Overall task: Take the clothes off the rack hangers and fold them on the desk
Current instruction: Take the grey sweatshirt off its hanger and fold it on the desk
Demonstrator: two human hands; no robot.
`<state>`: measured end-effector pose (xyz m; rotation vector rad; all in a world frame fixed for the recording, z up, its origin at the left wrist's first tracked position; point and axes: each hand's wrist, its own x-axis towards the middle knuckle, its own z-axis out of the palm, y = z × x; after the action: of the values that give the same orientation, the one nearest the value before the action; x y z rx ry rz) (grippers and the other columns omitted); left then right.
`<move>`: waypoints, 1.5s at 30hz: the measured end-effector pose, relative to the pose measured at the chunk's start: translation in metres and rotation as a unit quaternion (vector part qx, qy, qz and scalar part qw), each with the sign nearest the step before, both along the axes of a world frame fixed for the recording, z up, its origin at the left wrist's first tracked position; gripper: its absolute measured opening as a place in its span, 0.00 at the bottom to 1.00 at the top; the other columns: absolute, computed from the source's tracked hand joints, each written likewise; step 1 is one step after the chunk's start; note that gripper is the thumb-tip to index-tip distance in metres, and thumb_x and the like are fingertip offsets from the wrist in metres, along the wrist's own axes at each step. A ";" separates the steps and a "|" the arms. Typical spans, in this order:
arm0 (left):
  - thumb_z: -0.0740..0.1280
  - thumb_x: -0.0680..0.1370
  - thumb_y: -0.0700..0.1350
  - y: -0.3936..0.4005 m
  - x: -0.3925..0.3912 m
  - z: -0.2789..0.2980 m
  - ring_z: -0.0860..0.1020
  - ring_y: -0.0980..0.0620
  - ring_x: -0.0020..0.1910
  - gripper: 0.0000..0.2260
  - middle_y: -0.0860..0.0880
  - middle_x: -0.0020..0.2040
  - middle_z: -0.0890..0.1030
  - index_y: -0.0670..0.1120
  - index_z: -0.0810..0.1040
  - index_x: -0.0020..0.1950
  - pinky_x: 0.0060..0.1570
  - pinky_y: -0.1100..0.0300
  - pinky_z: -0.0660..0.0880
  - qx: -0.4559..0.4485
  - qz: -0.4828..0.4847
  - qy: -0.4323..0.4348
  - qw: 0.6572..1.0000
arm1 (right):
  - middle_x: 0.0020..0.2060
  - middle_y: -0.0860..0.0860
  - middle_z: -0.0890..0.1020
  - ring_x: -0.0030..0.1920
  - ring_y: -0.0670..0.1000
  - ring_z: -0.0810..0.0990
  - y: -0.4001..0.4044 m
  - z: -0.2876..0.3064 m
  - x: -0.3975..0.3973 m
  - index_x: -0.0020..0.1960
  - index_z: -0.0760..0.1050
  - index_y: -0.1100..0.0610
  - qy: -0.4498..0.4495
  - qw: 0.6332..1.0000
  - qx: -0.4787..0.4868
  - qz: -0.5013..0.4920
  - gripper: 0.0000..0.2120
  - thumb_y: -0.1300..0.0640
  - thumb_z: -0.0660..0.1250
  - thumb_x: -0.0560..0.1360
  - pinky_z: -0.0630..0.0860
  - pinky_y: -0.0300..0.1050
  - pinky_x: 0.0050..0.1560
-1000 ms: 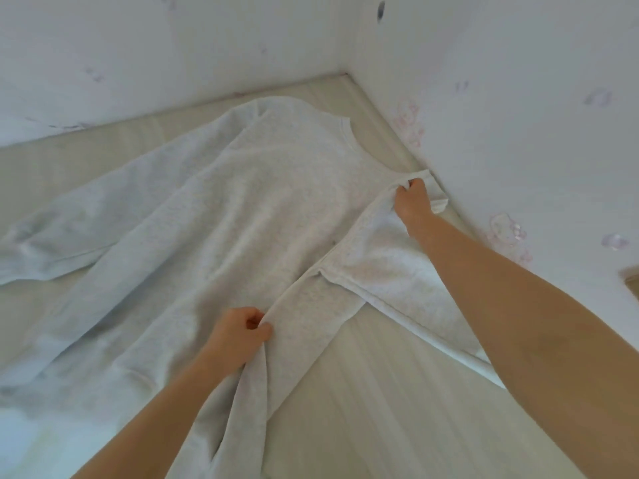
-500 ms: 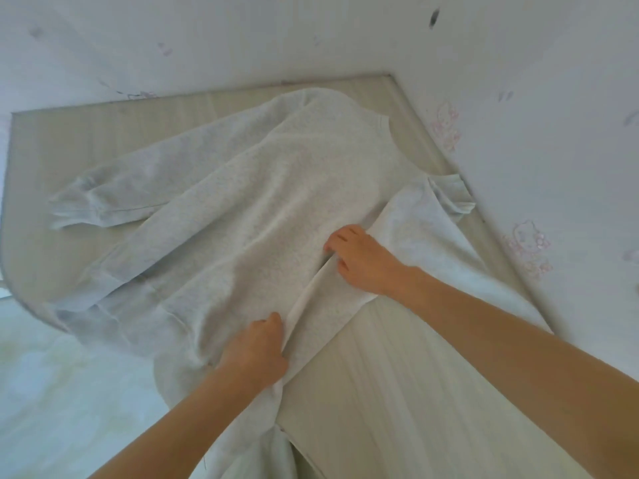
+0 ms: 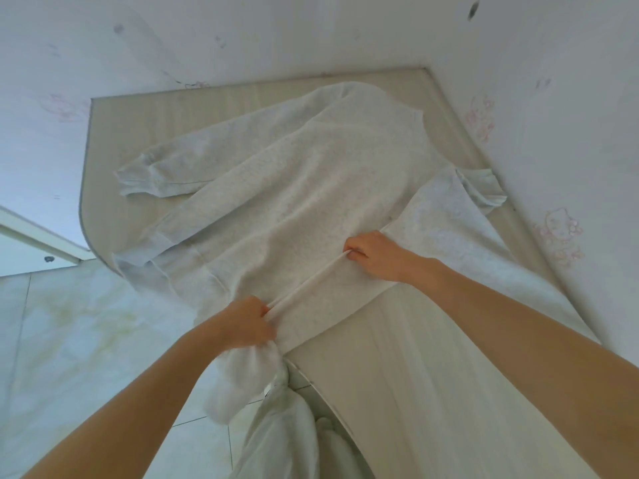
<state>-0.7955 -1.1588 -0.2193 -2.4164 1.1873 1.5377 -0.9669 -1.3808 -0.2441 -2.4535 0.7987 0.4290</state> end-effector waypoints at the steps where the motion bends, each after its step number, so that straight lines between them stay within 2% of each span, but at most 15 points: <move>1: 0.64 0.75 0.46 0.005 0.003 -0.005 0.75 0.54 0.36 0.03 0.53 0.36 0.72 0.48 0.75 0.46 0.37 0.63 0.73 0.001 -0.058 -0.099 0.993 | 0.45 0.47 0.76 0.52 0.54 0.74 -0.001 0.001 0.003 0.48 0.71 0.48 0.008 1.000 -0.001 -0.003 0.07 0.55 0.56 0.81 0.72 0.56 0.55; 3: 0.63 0.76 0.48 0.016 0.008 -0.011 0.75 0.52 0.40 0.09 0.54 0.38 0.71 0.51 0.75 0.55 0.41 0.59 0.74 0.002 -0.081 -0.187 0.979 | 0.44 0.48 0.76 0.52 0.55 0.74 -0.003 0.001 0.007 0.47 0.70 0.47 0.016 1.000 -0.001 -0.012 0.07 0.54 0.55 0.81 0.72 0.57 0.56; 6: 0.59 0.77 0.45 0.023 0.024 -0.011 0.75 0.51 0.37 0.06 0.50 0.38 0.73 0.49 0.75 0.44 0.39 0.57 0.76 -0.042 -0.036 -0.193 0.980 | 0.47 0.52 0.78 0.51 0.55 0.75 -0.005 0.002 0.011 0.51 0.73 0.52 0.011 1.000 0.009 -0.023 0.10 0.55 0.53 0.82 0.70 0.50 0.56; 9: 0.57 0.77 0.40 0.022 0.038 -0.004 0.72 0.51 0.33 0.11 0.47 0.34 0.74 0.44 0.70 0.35 0.34 0.60 0.70 -0.081 0.043 -0.097 0.991 | 0.46 0.53 0.78 0.47 0.52 0.75 -0.007 0.006 0.014 0.52 0.73 0.57 -0.017 0.998 0.027 -0.052 0.10 0.56 0.53 0.83 0.67 0.40 0.44; 12: 0.55 0.81 0.41 0.022 0.046 0.008 0.74 0.46 0.37 0.13 0.44 0.37 0.75 0.42 0.71 0.38 0.39 0.57 0.70 -0.138 0.163 -0.010 0.977 | 0.41 0.50 0.76 0.42 0.51 0.75 -0.011 0.006 0.016 0.48 0.70 0.55 -0.046 0.995 0.031 -0.084 0.08 0.56 0.54 0.83 0.66 0.38 0.38; 14: 0.57 0.82 0.48 0.024 0.049 0.015 0.78 0.43 0.43 0.16 0.42 0.42 0.79 0.39 0.76 0.43 0.46 0.54 0.74 -0.164 0.176 0.018 0.970 | 0.41 0.50 0.77 0.43 0.52 0.75 -0.012 0.002 0.017 0.48 0.69 0.54 -0.052 0.994 0.023 -0.095 0.08 0.55 0.54 0.83 0.68 0.43 0.40; 16: 0.63 0.79 0.57 0.030 0.050 0.019 0.81 0.46 0.42 0.20 0.44 0.43 0.83 0.41 0.81 0.48 0.46 0.55 0.76 -0.149 0.175 0.073 0.970 | 0.39 0.47 0.76 0.45 0.52 0.75 -0.012 -0.001 0.018 0.48 0.69 0.51 -0.048 0.993 0.009 -0.107 0.08 0.53 0.54 0.83 0.69 0.47 0.47; 19: 0.72 0.73 0.57 0.039 0.057 0.023 0.84 0.52 0.40 0.12 0.49 0.41 0.85 0.48 0.84 0.46 0.44 0.59 0.79 -0.069 0.144 0.169 0.973 | 0.42 0.44 0.76 0.51 0.49 0.70 -0.011 -0.006 0.022 0.50 0.70 0.49 -0.014 0.992 -0.019 -0.126 0.07 0.47 0.56 0.82 0.65 0.57 0.58; 21: 0.73 0.73 0.54 0.042 0.064 0.015 0.84 0.54 0.39 0.09 0.50 0.40 0.85 0.49 0.84 0.43 0.42 0.62 0.78 -0.058 0.106 0.134 0.984 | 0.45 0.46 0.77 0.54 0.50 0.69 -0.010 -0.006 0.028 0.50 0.71 0.49 -0.002 0.991 -0.042 -0.124 0.09 0.46 0.57 0.81 0.63 0.58 0.60; 26: 0.69 0.76 0.53 0.032 0.070 -0.009 0.76 0.53 0.46 0.08 0.54 0.47 0.77 0.51 0.75 0.49 0.49 0.57 0.75 -0.041 -0.038 -0.107 0.993 | 0.48 0.46 0.77 0.56 0.50 0.72 -0.008 -0.010 0.037 0.54 0.72 0.50 -0.018 0.993 -0.053 -0.107 0.06 0.49 0.60 0.80 0.69 0.55 0.60; 29: 0.67 0.75 0.55 0.019 0.067 -0.011 0.74 0.53 0.47 0.11 0.57 0.46 0.73 0.54 0.74 0.55 0.47 0.58 0.73 -0.030 -0.101 -0.164 0.981 | 0.51 0.48 0.78 0.53 0.50 0.76 -0.016 -0.010 0.037 0.58 0.73 0.54 -0.045 0.994 -0.010 -0.098 0.08 0.57 0.63 0.79 0.74 0.46 0.56; 33: 0.63 0.75 0.55 -0.013 0.061 -0.010 0.76 0.54 0.43 0.05 0.56 0.43 0.76 0.54 0.71 0.44 0.43 0.60 0.72 -0.073 -0.153 -0.209 0.963 | 0.48 0.50 0.77 0.49 0.50 0.76 -0.041 0.004 0.030 0.57 0.75 0.56 -0.081 0.983 -0.006 -0.167 0.09 0.62 0.61 0.78 0.71 0.40 0.52; 38: 0.62 0.77 0.55 -0.071 0.033 -0.010 0.73 0.51 0.43 0.09 0.52 0.44 0.74 0.51 0.69 0.46 0.42 0.57 0.72 -0.152 -0.134 -0.171 0.964 | 0.52 0.54 0.75 0.52 0.52 0.75 -0.082 0.019 -0.004 0.55 0.77 0.59 -0.081 0.957 -0.077 -0.269 0.09 0.64 0.61 0.78 0.69 0.41 0.51; 41: 0.62 0.78 0.55 -0.101 0.012 -0.019 0.74 0.51 0.44 0.09 0.52 0.45 0.77 0.50 0.72 0.48 0.44 0.57 0.72 -0.199 -0.119 -0.126 0.965 | 0.54 0.56 0.76 0.55 0.56 0.74 -0.103 0.024 -0.033 0.57 0.75 0.59 -0.075 0.936 -0.121 -0.322 0.09 0.62 0.62 0.77 0.70 0.47 0.56; 45: 0.60 0.80 0.52 -0.142 -0.018 -0.028 0.76 0.52 0.44 0.08 0.53 0.46 0.77 0.49 0.73 0.51 0.48 0.55 0.76 -0.230 -0.085 -0.045 0.968 | 0.59 0.60 0.75 0.61 0.60 0.71 -0.136 0.026 -0.065 0.63 0.72 0.63 -0.048 0.908 -0.136 -0.392 0.15 0.57 0.63 0.79 0.63 0.51 0.64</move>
<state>-0.8133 -1.3006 -0.2475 -2.5167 1.8483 1.1917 -1.0322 -1.5165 -0.2184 -2.1087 1.7781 -0.1165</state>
